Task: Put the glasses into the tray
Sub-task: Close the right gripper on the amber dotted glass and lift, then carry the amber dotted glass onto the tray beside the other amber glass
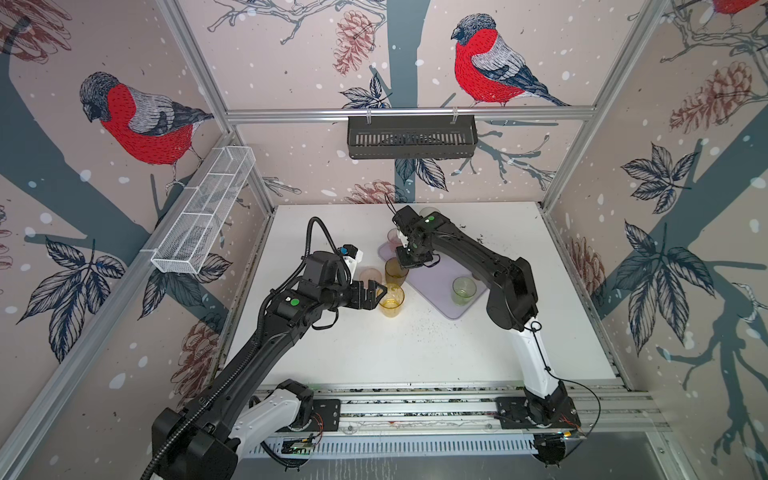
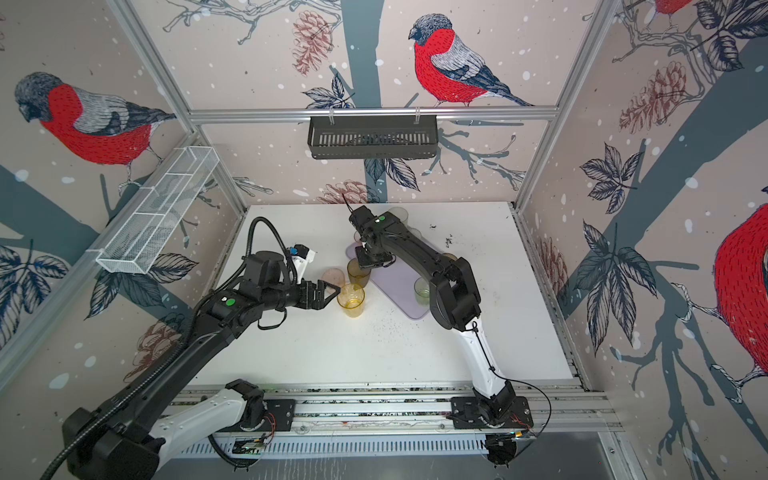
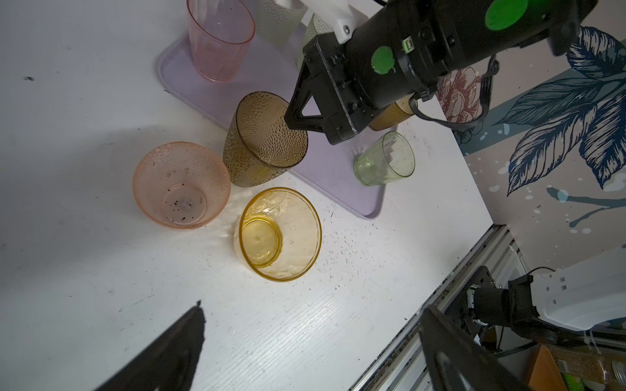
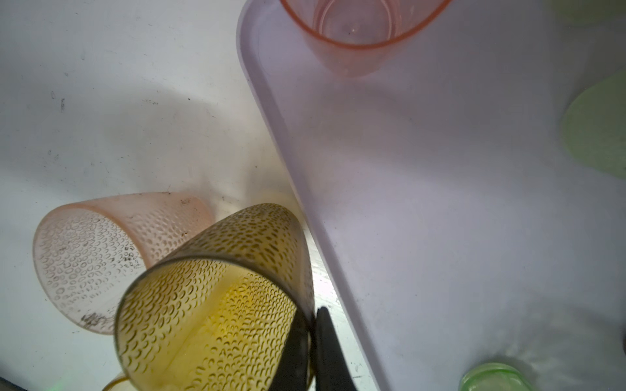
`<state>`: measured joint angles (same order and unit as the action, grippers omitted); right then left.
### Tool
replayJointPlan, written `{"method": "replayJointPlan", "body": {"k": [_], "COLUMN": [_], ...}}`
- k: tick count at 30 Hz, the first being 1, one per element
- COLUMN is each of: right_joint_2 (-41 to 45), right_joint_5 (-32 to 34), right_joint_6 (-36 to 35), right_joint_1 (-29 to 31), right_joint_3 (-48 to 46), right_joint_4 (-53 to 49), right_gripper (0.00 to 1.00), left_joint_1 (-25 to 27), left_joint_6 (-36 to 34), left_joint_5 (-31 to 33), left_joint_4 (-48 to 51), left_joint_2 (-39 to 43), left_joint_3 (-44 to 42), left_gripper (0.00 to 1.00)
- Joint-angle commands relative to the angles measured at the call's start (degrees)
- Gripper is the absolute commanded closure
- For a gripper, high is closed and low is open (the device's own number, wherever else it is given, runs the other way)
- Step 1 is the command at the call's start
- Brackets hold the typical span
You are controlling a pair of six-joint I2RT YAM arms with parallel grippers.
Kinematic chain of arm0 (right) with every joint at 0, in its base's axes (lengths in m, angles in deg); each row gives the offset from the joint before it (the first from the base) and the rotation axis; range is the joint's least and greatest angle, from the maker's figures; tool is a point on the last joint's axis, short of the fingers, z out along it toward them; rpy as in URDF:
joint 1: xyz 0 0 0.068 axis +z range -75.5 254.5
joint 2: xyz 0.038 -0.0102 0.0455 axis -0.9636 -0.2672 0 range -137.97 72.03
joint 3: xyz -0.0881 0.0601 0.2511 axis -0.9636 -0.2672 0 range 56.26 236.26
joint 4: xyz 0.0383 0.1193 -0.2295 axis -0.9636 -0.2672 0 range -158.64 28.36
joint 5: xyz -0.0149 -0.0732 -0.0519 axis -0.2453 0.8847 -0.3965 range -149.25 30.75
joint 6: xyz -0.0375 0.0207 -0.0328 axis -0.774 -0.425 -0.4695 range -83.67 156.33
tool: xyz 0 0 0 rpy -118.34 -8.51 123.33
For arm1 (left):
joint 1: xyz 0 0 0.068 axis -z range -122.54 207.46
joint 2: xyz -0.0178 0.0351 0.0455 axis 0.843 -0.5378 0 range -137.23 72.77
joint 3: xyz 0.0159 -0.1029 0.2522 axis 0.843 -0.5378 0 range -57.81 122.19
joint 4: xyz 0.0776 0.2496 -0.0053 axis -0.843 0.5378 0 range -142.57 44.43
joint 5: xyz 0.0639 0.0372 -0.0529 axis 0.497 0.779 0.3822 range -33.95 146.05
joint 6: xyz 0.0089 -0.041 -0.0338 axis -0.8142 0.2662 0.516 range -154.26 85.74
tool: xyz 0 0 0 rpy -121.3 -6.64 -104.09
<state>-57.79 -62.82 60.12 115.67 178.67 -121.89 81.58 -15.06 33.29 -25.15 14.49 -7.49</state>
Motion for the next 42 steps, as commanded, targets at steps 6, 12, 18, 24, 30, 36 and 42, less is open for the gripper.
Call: {"method": "replayJointPlan", "body": {"k": [6,12,18,24,30,36,42], "right_joint_2": [2.0,3.4,4.9,7.6,10.7,13.4,15.2], "right_joint_5": [1.5,2.4,3.3,3.7,4.1,4.6,4.7], "right_joint_6": [-0.4,-0.5,-0.8,-0.8,-0.7,-1.3,-2.0], "right_joint_1": [-0.4,-1.4,-2.2,-3.3,-4.8,-6.9,-9.5], "right_joint_3": [0.1,0.0,-1.3,-5.0,-9.4,-13.2,-16.5], "right_joint_4": [-1.8,-2.7,-3.1,-2.6,-1.5,-0.4,1.0], "right_gripper": [0.94,0.95,0.96,0.96,0.96,0.96,0.96], "left_joint_1": [-0.1,1.6,7.0,9.5,10.1,10.5,11.4], "left_joint_6": [-1.3,-3.8,-5.4,-4.8,-4.7,-4.9,-5.0], "left_joint_5": [0.0,1.9,5.0,5.5,5.2,5.0,5.2], "left_joint_4": [-1.7,-0.8,-1.2,-3.8,-5.3,-6.2,-7.0], "left_joint_2": [-0.4,-2.1,-4.2,-6.4,-8.1,-9.4,-11.1], "left_joint_3": [0.7,2.4,4.2,5.0,6.0,6.5,8.5], "left_gripper": [0.01,0.02,0.01,0.01,0.01,0.02,0.02]}}
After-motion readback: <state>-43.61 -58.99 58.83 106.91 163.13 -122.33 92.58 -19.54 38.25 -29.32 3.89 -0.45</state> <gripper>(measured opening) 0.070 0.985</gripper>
